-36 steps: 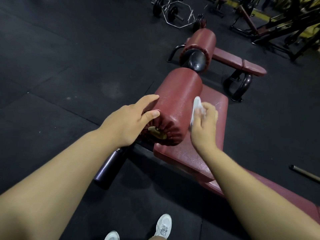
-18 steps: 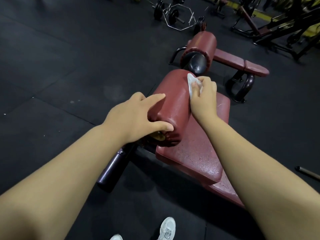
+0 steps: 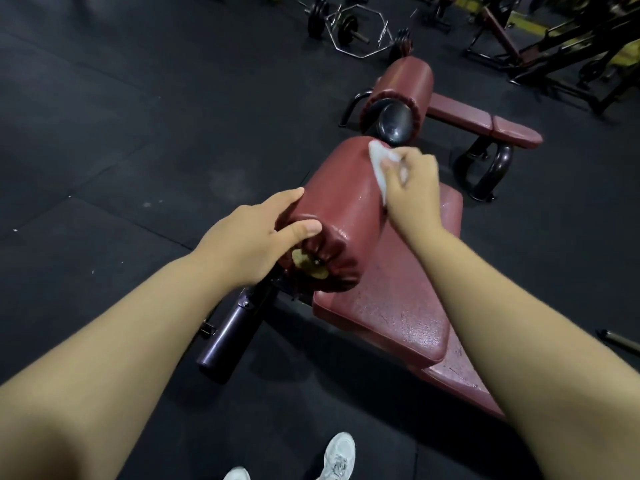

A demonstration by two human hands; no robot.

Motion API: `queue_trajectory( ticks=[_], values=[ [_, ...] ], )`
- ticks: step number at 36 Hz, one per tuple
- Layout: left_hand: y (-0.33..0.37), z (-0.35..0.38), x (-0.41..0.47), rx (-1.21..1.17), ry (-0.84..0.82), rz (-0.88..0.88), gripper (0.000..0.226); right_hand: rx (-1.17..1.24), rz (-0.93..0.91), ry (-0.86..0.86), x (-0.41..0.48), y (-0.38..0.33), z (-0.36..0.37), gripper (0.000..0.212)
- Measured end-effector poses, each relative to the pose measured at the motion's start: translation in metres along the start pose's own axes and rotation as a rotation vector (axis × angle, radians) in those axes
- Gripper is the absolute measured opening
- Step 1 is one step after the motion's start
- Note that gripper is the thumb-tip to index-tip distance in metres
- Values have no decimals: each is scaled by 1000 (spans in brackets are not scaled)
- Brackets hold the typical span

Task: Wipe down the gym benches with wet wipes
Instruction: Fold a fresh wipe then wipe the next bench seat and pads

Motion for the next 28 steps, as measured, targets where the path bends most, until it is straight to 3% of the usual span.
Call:
queue_trajectory(
  ticks=[2, 4, 6, 9, 13, 18, 22, 24, 28],
  values=[
    [-2, 1, 2, -85, -5, 7, 76, 22, 211, 42, 14, 25, 2, 26],
    [-4, 0, 4, -163, -6, 12, 75, 56, 296, 73, 13, 30, 5, 32],
    [-9, -3, 7, -228, 8, 2, 63, 39, 252, 82, 1, 13, 3, 24],
    [-17, -5, 7, -296, 10, -11, 37, 104, 5, 29, -46, -33, -4, 18],
    [-26, 4, 6, -291, -44, -30, 45, 177, -250, -105, -102, -68, -4, 9],
    [-28, 3, 4, -226, -62, -82, 55, 167, -124, -3, -44, -40, 3, 38],
    [-9, -14, -4, -95, 78, 36, 48, 79, 1, 36, -8, -8, 8, 11],
    [9, -19, -11, -67, 119, 121, 46, 51, 66, 29, 3, 4, 9, 9],
    [32, -7, -12, 235, 48, 152, 79, 16, 125, 26, 10, 9, 6, 10]
  ],
)
Point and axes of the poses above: each hand's wrist, its own x-axis towards the middle knuckle, its own z-axis out of the palm, y = z × x, the point moved 6 cm from there along x, towards the middle knuckle, and after that the axes turned 8 degrees about -z, right-handed, at the moved point
